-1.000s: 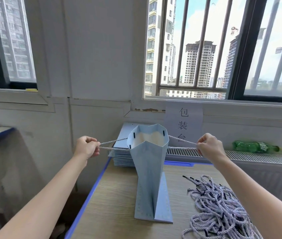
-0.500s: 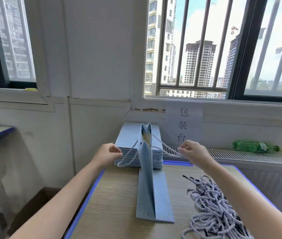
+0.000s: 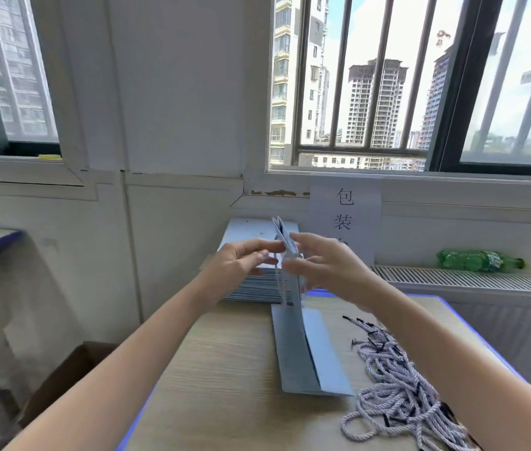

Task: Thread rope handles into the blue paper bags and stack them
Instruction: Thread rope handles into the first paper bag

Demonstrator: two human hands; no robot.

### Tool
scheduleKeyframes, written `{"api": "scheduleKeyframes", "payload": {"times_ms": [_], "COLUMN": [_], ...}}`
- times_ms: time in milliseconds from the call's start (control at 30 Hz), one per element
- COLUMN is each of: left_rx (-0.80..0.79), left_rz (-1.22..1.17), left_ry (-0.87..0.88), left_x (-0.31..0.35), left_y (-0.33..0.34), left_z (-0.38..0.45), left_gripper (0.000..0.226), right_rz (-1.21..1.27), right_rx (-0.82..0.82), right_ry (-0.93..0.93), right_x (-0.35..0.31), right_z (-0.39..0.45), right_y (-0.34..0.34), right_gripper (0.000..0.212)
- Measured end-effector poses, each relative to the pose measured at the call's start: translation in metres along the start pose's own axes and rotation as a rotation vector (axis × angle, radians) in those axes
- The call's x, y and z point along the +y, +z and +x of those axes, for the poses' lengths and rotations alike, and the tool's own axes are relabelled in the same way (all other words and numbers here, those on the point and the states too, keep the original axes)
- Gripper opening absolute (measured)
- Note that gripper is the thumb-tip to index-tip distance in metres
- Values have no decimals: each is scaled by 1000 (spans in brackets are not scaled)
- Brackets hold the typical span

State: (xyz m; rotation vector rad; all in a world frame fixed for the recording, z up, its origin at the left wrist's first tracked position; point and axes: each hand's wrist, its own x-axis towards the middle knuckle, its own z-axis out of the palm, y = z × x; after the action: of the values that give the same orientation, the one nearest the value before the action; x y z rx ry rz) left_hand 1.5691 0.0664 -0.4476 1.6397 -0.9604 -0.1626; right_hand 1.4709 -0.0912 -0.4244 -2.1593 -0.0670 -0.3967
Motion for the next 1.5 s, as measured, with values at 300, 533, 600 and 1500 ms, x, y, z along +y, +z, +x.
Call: {"api": "scheduleKeyframes", "payload": {"times_ms": [300, 533, 600, 1500], "left_rx": [435, -32, -179, -304], "left_rz": [121, 439, 591, 1052], "left_ry": [113, -140, -190, -243], "left_x": [-6, -40, -61, -156], "left_y": [-11, 12, 24, 56], "left_z": [7, -18, -28, 15], "left_gripper": [30, 12, 15, 54], "right_rz": [358, 164, -106, -827], "right_rx": [519, 351, 143, -181], "right_ry": [47, 391, 470, 229], "right_x": [27, 114, 137, 158], "right_z": [19, 15, 9, 22], "right_y": [-28, 3, 14, 97], "right_gripper": [21, 16, 14, 50]}}
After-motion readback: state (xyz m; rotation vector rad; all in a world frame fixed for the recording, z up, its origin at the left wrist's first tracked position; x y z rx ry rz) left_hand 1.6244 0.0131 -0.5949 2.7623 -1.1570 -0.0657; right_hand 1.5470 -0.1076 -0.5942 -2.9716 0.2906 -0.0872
